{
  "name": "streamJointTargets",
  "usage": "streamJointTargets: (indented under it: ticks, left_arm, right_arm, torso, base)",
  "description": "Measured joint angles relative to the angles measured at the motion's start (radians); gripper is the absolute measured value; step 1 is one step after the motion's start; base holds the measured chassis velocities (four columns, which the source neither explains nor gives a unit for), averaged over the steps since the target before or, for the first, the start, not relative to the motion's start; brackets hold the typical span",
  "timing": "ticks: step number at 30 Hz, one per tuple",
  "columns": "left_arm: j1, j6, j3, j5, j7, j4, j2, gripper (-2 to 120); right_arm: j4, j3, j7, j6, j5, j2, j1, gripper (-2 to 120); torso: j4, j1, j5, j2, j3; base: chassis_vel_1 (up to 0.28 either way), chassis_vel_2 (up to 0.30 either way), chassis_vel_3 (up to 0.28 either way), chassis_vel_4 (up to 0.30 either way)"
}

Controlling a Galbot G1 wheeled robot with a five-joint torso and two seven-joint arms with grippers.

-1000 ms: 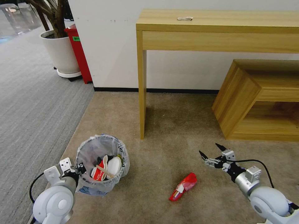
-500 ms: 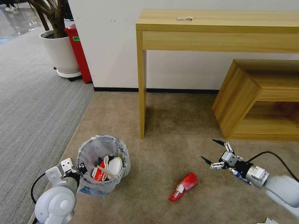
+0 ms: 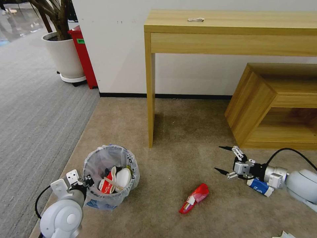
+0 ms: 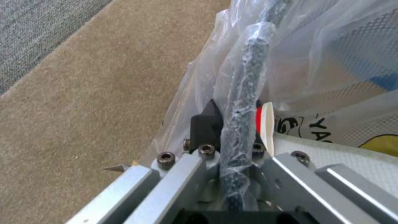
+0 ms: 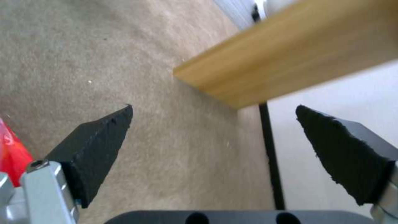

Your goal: Pick up the trash bin and place the garbage on the floor into it.

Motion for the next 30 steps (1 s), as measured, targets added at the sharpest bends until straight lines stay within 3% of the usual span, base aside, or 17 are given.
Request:
streamJointTargets:
  ticks: [6, 15, 23, 30]
  left_arm:
    - [-0.002, 0.002, 0.003, 0.017, 0.000, 0.007, -0.024, 0]
    - [-0.007, 0.002, 0.002, 0.033, 0.003, 0.023, -0.047, 0]
    - [-0.014, 0.000, 0.004, 0.046, 0.005, 0.036, -0.068, 0]
    - [-0.019, 0.000, 0.009, 0.047, 0.005, 0.042, -0.069, 0]
  right_arm:
    - [-0.004, -0.155, -0.021, 0.016, -0.102, 0.041, 0.142, 100]
    - [-0.060, -0.289, -0.067, 0.024, -0.167, 0.092, 0.223, 100]
    - [-0.068, -0.269, -0.153, 0.070, -0.187, 0.103, 0.197, 100]
    - [-0.104, -0.235, -0.146, 0.083, -0.207, 0.111, 0.161, 100]
  torso:
    - [0.0001, 0.000, 0.0006, 0.000, 0.000]
    - [0.0001, 0.000, 0.0002, 0.000, 0.000]
    - [0.0000, 0.000, 0.0002, 0.000, 0.000]
    - [0.0000, 0.000, 0.0004, 0.000, 0.000]
  base:
    - [0.000, 0.000, 0.000, 0.000]
    - [0.000, 0.000, 0.000, 0.000]
    - [0.000, 0.000, 0.000, 0.000]
    - [0.000, 0.000, 0.000, 0.000]
